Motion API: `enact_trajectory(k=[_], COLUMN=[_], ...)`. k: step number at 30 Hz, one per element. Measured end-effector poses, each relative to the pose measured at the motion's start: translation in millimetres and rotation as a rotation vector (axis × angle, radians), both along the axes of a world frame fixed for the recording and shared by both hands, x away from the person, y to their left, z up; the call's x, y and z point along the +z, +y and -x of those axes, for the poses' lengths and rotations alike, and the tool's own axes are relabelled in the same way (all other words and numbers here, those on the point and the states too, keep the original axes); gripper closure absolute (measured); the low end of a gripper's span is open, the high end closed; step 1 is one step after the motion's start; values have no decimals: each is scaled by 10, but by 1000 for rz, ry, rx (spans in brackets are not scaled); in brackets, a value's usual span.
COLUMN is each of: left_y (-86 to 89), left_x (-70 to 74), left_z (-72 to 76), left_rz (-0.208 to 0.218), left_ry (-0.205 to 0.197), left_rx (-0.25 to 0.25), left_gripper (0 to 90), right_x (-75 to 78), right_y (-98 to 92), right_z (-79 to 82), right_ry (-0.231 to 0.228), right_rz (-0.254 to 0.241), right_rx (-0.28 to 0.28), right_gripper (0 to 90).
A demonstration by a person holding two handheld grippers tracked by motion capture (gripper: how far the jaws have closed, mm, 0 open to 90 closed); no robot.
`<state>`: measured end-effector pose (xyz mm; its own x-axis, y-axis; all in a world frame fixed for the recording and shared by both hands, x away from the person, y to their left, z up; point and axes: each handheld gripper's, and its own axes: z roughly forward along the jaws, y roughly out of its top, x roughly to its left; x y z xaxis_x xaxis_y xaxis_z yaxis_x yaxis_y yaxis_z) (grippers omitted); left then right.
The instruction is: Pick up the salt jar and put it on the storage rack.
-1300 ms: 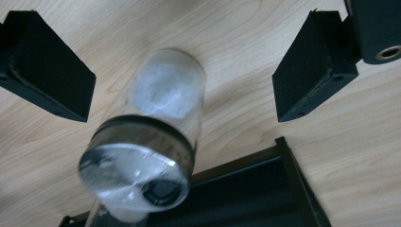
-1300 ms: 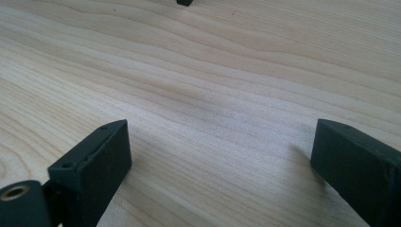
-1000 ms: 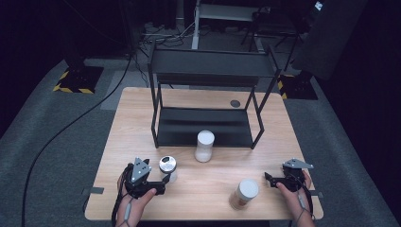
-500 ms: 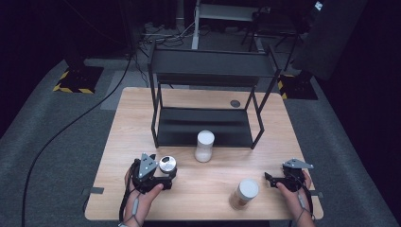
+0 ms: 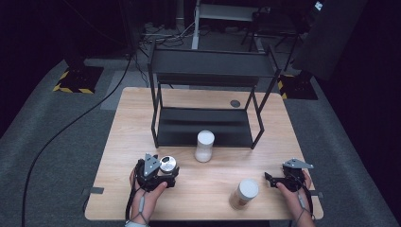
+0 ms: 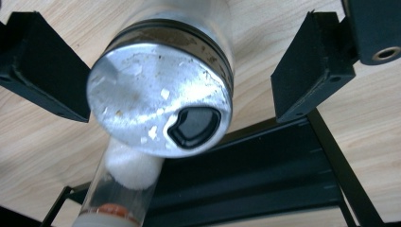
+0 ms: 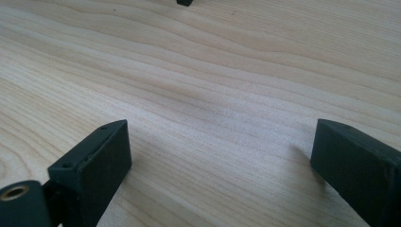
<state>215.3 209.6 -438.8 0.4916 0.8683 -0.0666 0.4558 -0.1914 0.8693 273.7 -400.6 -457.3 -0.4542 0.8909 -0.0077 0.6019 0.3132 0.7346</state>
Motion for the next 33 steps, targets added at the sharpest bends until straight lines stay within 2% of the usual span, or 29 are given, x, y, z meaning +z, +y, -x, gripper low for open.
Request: enact_trajectory(k=[8, 13, 19, 25, 33], left_y=[-17, -20, -39, -83, -76], left_x=[-67, -112, -157, -210, -231], left_z=[-52, -96, -118, -126, -116], left_rz=[-18, -33, -47, -90, -93], left_ry=[27, 45, 61, 50, 38], left_rx=[-6, -30, -32, -54, -58], left_gripper=[87, 128, 166, 288, 295], right_x=[0, 0, 0, 0, 0], right_y=[0, 0, 0, -1, -1], right_z=[0, 0, 0, 0, 0], right_ry=[0, 0, 0, 0, 0], right_rz=[0, 0, 0, 0, 0], right_rx=[0, 0, 0, 0, 0], right_gripper=[59, 59, 59, 59, 59])
